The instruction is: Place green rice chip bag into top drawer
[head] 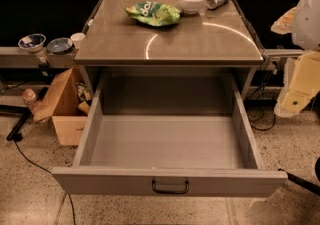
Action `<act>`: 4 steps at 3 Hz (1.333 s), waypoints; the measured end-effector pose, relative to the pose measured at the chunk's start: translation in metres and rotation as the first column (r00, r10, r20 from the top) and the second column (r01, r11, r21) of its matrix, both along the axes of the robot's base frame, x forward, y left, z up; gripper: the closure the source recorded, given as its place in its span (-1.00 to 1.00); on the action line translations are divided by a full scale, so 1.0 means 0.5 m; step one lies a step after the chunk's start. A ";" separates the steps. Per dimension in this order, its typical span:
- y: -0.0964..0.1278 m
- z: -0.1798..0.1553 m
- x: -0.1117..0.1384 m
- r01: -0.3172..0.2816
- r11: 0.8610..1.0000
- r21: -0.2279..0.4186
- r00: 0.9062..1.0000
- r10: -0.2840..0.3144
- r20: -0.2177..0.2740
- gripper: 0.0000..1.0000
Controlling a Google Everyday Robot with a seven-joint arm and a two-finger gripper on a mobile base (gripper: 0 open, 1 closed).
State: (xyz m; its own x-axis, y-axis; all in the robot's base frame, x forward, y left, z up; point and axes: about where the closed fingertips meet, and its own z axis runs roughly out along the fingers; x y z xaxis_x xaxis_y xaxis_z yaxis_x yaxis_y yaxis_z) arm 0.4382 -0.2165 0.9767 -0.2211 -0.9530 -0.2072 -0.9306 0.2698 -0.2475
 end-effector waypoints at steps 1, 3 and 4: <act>0.000 0.000 0.000 0.000 1.000 0.000 1.000 0.000 0.000 -1.00; 0.026 0.007 0.138 -0.096 0.992 0.084 0.995 0.093 0.043 -1.00; 0.049 -0.009 0.224 -0.206 0.957 0.204 0.979 0.204 0.031 -1.00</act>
Offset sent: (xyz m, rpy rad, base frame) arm 0.0412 0.0056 0.0028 0.0363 -0.0441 0.0369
